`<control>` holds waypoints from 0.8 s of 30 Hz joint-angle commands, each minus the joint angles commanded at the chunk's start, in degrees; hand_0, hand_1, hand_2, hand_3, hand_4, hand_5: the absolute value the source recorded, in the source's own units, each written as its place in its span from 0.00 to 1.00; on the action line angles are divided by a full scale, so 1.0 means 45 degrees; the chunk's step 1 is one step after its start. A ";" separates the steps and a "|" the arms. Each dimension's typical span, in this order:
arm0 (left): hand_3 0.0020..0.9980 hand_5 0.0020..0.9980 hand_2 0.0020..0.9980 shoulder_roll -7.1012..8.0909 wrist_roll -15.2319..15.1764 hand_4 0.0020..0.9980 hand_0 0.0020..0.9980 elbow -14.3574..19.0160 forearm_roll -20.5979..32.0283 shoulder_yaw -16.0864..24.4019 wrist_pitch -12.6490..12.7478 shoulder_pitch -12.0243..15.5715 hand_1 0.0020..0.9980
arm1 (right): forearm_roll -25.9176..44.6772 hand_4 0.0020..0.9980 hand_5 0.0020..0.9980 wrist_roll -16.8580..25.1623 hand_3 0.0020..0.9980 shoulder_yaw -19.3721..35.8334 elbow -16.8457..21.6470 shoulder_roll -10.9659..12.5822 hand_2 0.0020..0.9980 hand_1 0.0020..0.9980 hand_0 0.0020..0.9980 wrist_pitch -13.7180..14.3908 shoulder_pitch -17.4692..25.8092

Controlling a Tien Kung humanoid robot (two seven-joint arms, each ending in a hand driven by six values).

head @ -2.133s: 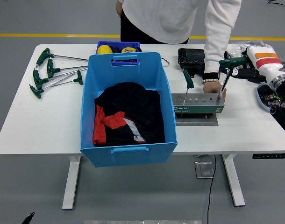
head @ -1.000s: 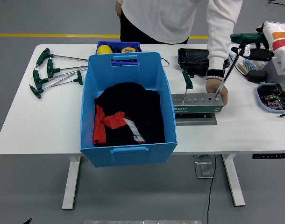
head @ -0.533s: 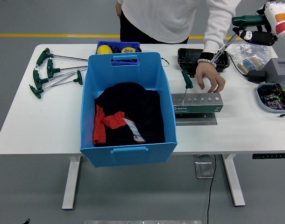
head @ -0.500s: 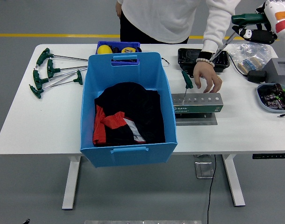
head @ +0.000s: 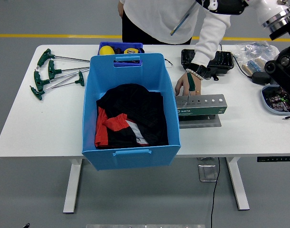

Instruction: Lift tool from toolbox,place it in box,lift tool from toolbox,place it in box

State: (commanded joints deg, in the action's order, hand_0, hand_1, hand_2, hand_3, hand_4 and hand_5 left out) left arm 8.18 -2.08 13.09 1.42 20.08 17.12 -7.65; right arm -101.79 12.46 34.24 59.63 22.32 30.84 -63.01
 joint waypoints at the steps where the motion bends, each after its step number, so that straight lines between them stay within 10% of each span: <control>1: 0.78 0.65 0.87 0.0003 -0.0007 0.76 0.81 -0.0001 0.0024 -0.0017 0.0000 -0.0002 0.88 | -0.0061 0.74 0.49 -0.0082 0.00 -0.0279 0.0162 -0.0120 0.00 0.00 0.03 -0.0065 -0.0102; 12: 0.78 0.65 0.87 0.0040 -0.0038 0.76 0.81 0.0007 0.0082 -0.0106 0.0031 -0.0074 0.88 | -0.0321 0.74 0.49 -0.0668 0.00 -0.3208 0.0730 -0.1550 0.01 0.00 0.03 -0.0568 -0.0676; 24: 0.78 0.65 0.87 0.0086 0.0091 0.76 0.81 0.0027 -0.0358 0.0086 0.0134 -0.0124 0.88 | 0.0146 0.76 0.50 -0.1197 0.01 -0.5133 -0.0543 -0.2667 0.05 0.00 0.06 -0.2253 -0.0737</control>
State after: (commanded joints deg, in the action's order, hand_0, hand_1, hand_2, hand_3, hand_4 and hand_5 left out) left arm 8.57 -1.67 13.22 -0.20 20.46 17.72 -8.21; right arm -101.13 7.08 11.14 57.18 10.32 20.70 -66.33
